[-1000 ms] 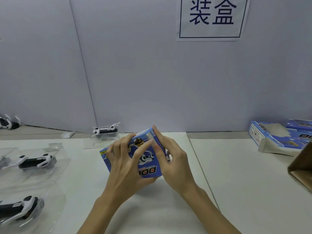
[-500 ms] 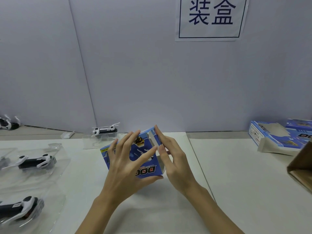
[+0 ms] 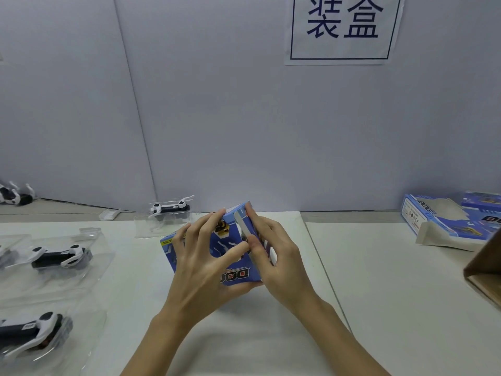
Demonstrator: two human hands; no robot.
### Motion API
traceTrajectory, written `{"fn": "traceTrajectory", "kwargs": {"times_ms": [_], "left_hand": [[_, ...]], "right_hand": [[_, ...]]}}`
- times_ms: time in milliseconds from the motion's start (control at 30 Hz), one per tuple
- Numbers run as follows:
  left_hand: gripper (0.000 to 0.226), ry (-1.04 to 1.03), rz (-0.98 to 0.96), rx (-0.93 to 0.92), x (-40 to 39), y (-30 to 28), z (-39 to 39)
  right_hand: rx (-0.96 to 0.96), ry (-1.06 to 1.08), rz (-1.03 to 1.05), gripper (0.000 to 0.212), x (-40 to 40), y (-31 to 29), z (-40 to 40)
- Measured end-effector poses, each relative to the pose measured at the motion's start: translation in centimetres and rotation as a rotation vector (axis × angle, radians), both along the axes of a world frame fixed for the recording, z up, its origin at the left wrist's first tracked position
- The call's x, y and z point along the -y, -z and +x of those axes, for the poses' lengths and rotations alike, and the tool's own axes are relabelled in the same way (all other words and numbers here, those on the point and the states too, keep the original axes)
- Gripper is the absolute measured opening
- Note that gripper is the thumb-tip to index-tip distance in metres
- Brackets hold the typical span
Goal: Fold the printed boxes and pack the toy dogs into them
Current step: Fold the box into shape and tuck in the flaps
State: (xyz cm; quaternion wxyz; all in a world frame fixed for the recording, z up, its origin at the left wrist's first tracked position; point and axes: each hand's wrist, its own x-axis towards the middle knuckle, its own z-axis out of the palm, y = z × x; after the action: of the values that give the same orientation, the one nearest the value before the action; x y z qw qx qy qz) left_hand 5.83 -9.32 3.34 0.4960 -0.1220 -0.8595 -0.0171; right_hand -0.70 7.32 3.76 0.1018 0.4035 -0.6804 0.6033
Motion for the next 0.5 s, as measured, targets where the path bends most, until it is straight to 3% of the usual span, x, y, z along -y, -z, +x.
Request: {"fn": "traceTrajectory", "kwargs": {"times_ms": [333, 500], "left_hand": [[0.061, -0.062, -0.027, -0.011, -0.21, 0.14, 0.0], [0.054, -0.057, 0.004, -0.009, -0.29, 0.3, 0.04]], "right_hand": [[0.088, -0.105, 0.009, 0.051, -0.17, -0.07, -0.17], [0.13, -0.083, 0.172, 0.041, 0.51, 0.02, 0.5]]}}
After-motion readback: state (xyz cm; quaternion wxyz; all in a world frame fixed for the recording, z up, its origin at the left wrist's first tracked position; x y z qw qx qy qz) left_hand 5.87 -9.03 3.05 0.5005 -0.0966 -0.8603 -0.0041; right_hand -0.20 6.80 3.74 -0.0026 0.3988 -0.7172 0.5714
